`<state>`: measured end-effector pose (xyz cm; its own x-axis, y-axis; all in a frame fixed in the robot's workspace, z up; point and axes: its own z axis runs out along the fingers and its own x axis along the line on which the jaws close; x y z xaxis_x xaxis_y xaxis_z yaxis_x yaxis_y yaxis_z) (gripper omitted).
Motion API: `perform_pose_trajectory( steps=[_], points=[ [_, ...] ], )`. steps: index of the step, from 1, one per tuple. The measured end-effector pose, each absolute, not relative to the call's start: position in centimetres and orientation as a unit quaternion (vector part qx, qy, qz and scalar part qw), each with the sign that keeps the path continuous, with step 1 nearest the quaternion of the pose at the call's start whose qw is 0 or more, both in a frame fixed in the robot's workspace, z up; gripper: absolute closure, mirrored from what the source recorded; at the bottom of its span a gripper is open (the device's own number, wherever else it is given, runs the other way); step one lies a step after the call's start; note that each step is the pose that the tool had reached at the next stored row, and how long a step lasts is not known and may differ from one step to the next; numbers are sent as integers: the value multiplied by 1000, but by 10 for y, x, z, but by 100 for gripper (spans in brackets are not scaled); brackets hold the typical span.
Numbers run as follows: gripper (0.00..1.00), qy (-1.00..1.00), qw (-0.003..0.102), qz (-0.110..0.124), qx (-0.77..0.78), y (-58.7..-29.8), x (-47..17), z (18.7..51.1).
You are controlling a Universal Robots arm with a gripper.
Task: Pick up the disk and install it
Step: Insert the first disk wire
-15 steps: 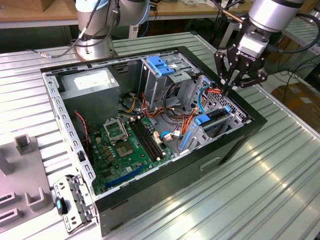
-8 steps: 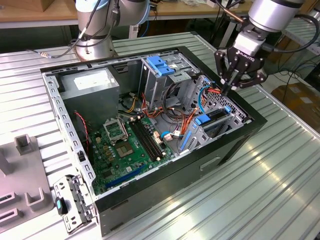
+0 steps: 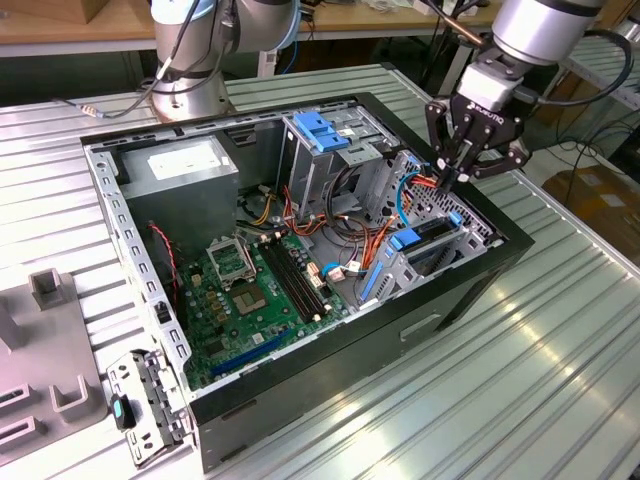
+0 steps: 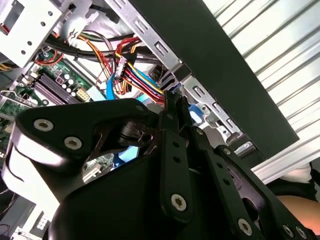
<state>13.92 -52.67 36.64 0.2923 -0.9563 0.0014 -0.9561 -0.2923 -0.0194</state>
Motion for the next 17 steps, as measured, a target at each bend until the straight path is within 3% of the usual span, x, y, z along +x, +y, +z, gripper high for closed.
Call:
perform_pose_trajectory(
  steps=[17],
  points=[
    [83, 642, 7, -7, -767, -527, 136, 366]
  ],
)
